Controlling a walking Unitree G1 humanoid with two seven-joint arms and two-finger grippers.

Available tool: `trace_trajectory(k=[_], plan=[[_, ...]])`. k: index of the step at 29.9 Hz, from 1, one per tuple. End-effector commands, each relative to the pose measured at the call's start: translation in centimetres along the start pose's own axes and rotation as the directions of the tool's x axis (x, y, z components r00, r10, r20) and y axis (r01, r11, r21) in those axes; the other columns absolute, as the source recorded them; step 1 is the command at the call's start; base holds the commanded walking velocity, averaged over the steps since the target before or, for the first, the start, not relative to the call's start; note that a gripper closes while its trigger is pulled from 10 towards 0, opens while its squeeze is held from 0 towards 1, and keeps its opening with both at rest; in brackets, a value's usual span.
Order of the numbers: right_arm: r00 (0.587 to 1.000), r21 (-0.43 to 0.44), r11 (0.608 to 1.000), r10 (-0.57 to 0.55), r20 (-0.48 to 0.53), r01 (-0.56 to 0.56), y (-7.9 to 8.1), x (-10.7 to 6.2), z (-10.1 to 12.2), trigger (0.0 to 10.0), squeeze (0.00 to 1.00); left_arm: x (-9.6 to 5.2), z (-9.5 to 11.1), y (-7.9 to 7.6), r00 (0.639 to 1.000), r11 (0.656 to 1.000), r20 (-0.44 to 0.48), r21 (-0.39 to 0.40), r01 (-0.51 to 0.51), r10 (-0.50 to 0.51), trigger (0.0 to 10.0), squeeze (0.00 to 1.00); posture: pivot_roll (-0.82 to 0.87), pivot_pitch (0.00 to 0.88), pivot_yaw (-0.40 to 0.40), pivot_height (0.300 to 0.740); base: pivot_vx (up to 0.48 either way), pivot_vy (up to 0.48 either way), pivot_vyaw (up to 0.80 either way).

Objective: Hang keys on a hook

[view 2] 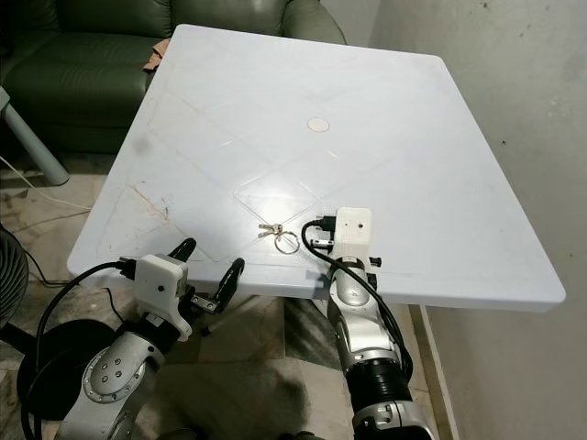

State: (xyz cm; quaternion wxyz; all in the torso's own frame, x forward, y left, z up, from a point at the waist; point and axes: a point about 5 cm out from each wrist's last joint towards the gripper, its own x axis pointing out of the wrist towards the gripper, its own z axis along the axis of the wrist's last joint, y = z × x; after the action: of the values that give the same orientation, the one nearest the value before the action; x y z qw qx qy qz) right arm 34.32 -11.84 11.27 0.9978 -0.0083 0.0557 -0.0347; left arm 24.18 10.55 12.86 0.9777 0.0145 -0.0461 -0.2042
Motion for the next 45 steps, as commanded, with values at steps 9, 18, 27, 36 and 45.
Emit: trace_trajectory(k=[9, 18, 27, 36, 45], plan=[[1.0, 0.011, 1.0, -0.003, -0.024, 0.003, -0.8, -0.5, -1.1, 10.0, 0.0, -0.2, 0.2, -0.4, 1.0, 1.0, 0.004, 0.004, 0.004, -0.004, 10.0, 0.0, 0.15, 0.193, -0.098, 0.74, 0.0, 0.0, 0.0], [0.997, 0.064, 0.997, -0.046, 0.062, 0.042, -1.6, -0.5, 0.0, 10.0, 0.0, -0.2, 0.2, -0.4, 1.0, 1.0, 0.001, 0.003, 0.005, -0.005, 10.0, 0.0, 0.14, 0.196, -0.096, 0.74, 0.0, 0.0, 0.0], [0.992, 0.172, 0.985, -0.049, 0.118, 0.028, -1.6, -0.4, 1.4, 10.0, 0.0, -0.3, 0.2, -0.5, 1.0, 1.0, 0.0, 0.003, 0.006, -0.006, 10.0, 0.0, 0.14, 0.197, -0.096, 0.74, 0.0, 0.0, 0.0], [0.988, 0.133, 0.991, -0.042, 0.146, 0.022, -1.8, -0.7, 1.5, 10.0, 0.0, -0.4, 0.1, -0.5, 1.0, 1.0, -0.001, 0.004, -0.002, 0.002, 10.0, 0.0, 0.15, 0.2, -0.1, 0.74, 0.0, 0.0, 0.0], [0.989, 0.047, 0.998, -0.041, 0.142, 0.035, -3.1, -1.3, 0.7, 10.0, 0.0, -0.6, 0.1, -0.5, 1.0, 1.0, -0.003, 0.001, -0.008, 0.008, 10.0, 0.0, 0.15, 0.203, -0.103, 0.74, 0.0, 0.0, 0.0]])
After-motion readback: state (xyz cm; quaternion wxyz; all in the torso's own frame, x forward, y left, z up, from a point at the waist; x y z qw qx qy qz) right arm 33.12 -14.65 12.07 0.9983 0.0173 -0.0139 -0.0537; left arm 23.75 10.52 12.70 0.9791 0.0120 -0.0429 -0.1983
